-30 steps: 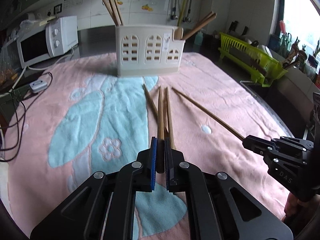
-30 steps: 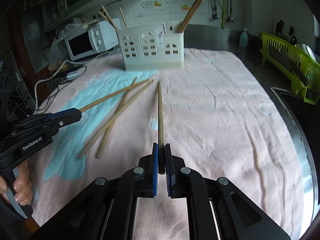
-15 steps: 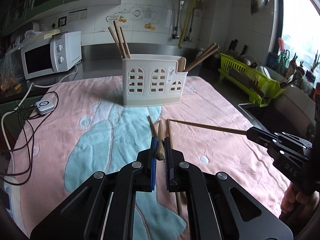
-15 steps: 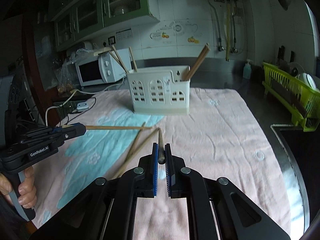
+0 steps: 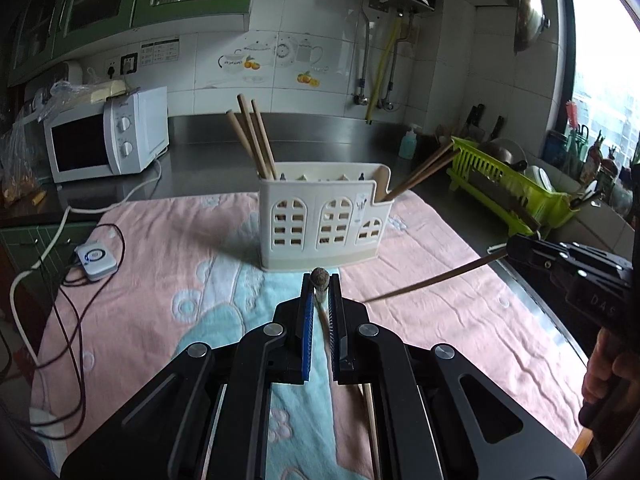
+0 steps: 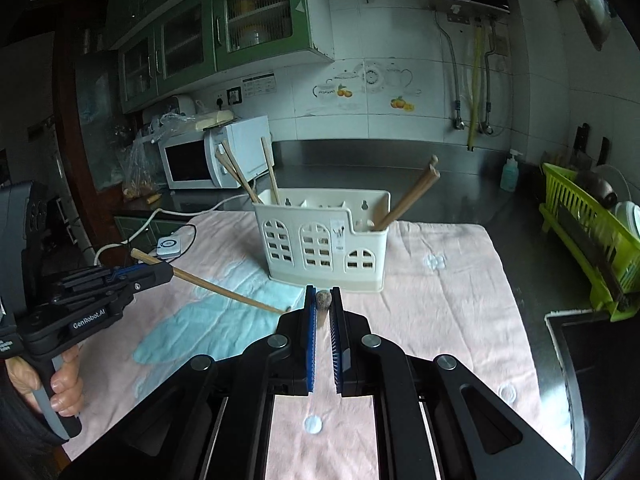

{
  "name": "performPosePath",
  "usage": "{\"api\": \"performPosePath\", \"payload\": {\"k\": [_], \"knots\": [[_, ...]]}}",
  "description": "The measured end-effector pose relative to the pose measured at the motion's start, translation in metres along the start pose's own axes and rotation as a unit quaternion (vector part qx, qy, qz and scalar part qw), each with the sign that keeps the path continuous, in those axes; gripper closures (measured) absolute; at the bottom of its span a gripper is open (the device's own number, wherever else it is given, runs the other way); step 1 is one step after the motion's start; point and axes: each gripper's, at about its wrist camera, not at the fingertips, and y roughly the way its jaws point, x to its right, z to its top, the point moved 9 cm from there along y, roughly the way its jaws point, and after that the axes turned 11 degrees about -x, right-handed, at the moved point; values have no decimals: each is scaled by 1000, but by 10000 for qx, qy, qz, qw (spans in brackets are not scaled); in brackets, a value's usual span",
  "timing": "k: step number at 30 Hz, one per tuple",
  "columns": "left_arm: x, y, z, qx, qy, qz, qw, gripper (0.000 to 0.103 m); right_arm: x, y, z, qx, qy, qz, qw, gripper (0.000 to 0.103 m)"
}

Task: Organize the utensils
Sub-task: 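Lift both chopsticks and lower them into the white holder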

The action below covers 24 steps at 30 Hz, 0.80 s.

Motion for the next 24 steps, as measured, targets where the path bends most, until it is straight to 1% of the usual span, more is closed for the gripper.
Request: {"api": "performPosePath", "payload": {"k": [7, 12, 18, 24], "knots": [[1, -3, 27, 152, -64, -20, 9999, 98, 1, -6, 30, -80, -241, 99, 9996, 97], [3, -11, 43, 295, -33, -28, 9996, 98, -1, -15, 45, -12, -395, 84, 9992, 97], [4, -19, 53, 436, -64, -108, 9990, 98, -4, -22, 53, 92, -473, 105, 9988, 97], [3, -25, 55, 550, -118, -156, 9983, 98, -5, -25, 57, 165, -485, 111, 9986, 97]]}}
